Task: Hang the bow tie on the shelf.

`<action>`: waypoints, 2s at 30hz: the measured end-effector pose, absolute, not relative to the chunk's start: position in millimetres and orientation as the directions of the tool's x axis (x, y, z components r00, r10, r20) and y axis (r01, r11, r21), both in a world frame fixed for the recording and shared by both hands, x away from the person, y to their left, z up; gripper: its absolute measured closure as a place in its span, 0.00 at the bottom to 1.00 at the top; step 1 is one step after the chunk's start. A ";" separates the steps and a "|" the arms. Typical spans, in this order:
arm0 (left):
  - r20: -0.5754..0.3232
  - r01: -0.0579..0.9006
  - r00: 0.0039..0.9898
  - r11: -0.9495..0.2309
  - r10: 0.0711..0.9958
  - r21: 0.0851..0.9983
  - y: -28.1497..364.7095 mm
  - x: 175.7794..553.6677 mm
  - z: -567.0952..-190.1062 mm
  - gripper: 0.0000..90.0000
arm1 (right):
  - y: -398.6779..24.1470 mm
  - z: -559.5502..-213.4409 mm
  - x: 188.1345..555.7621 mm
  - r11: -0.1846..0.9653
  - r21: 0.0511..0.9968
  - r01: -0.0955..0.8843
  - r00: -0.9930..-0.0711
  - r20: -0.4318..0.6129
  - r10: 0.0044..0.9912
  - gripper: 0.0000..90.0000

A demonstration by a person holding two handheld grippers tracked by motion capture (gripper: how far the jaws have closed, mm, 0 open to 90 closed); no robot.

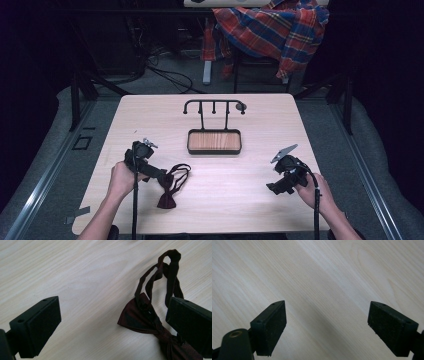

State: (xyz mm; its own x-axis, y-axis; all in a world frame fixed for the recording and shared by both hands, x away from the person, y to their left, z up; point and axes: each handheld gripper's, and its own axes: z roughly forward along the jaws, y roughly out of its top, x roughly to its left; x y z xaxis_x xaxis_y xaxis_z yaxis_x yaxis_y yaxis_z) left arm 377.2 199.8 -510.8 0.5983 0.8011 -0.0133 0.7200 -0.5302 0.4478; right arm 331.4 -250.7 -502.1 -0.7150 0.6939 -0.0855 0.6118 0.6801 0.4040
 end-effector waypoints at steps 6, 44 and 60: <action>-0.008 0.705 0.616 -0.547 0.787 0.452 192.4 379.0 -511.6 0.01 | -249.1 -499.9 330.1 0.698 0.383 0.605 -0.733 -0.074 0.676 0.17; 0.047 0.554 0.786 -0.737 0.616 0.387 133.9 400.4 -531.6 0.53 | -254.5 -509.7 337.6 0.665 0.352 0.658 -0.721 0.042 0.691 0.17; 0.083 0.505 0.828 -0.801 0.555 0.323 122.6 397.6 -540.3 0.77 | -254.9 -510.3 337.8 0.668 0.343 0.661 -0.722 0.044 0.691 0.17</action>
State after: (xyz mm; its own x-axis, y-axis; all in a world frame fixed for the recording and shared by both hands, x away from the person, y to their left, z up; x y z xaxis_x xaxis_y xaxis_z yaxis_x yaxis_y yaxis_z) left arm 397.6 122.6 -540.3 0.8277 0.5550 0.0826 0.5047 -0.8007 0.3226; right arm 337.8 -254.9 -510.3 -0.7216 0.6909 0.0439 0.6606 0.6681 0.3425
